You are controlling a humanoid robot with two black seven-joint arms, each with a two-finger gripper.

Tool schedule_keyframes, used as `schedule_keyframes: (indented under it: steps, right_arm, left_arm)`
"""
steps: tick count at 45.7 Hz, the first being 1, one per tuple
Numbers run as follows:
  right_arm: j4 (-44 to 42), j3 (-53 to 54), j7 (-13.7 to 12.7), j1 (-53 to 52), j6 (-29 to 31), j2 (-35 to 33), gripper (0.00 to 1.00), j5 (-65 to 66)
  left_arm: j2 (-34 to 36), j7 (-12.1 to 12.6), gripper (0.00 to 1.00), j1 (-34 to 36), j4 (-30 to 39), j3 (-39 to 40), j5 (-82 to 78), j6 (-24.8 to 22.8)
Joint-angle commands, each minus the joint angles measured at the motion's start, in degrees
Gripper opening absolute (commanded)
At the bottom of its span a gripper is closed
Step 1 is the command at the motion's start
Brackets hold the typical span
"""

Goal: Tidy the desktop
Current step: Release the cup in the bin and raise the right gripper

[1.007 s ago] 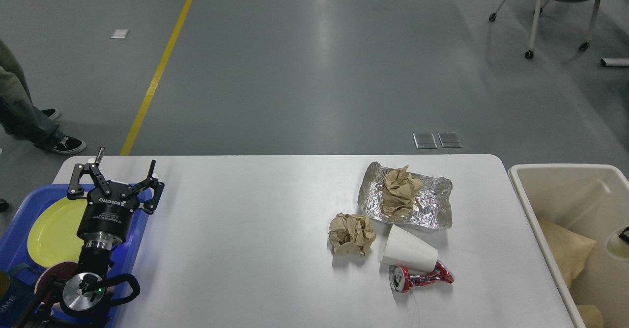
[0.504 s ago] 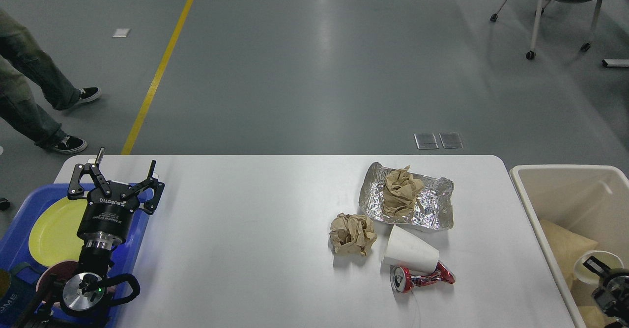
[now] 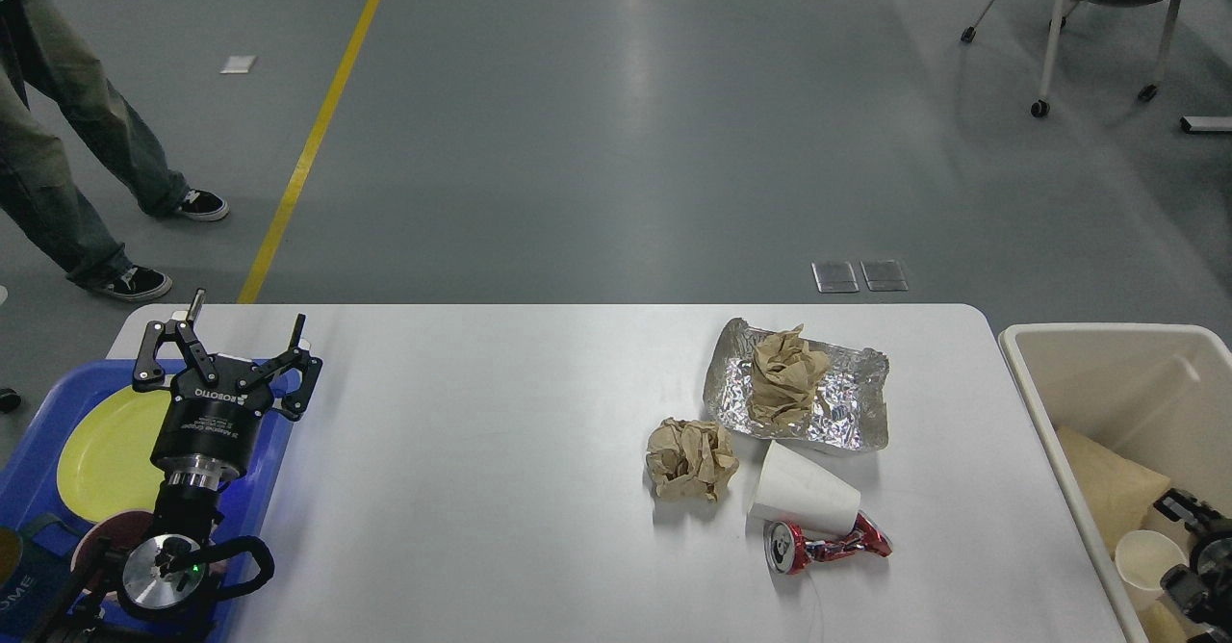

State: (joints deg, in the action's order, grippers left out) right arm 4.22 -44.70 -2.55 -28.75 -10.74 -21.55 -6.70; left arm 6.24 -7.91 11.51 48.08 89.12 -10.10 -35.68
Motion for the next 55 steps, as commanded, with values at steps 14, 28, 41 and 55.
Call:
schedule_keyframes:
  steps: [14, 28, 41, 55]
  right_arm:
    - [1.67, -0.65, 0.17, -2.53, 1.95, -0.86, 1.00, 0.55]
    - [18.35, -10.13, 0.00, -20.18, 11.96, -8.85, 1.00, 4.76]
    - [44.81, -29.03, -0.53, -53.93, 27.07, -10.97, 1.00, 5.56]
    - [57.03, -35.99, -1.76, -84.08, 52.47, -0.78, 1.00, 5.47]
  left_arm:
    - [0.00, 0.00, 0.96, 0.00, 0.00, 0.00, -0.01, 0.00]
    - [0.00, 0.00, 0.96, 0.00, 0.00, 0.00, -0.01, 0.00]
    - [0.00, 0.00, 0.96, 0.09, 0.00, 0.00, -0.01, 0.00]
    - [0.00, 0.00, 0.96, 0.00, 0.00, 0.00, -0.01, 0.00]
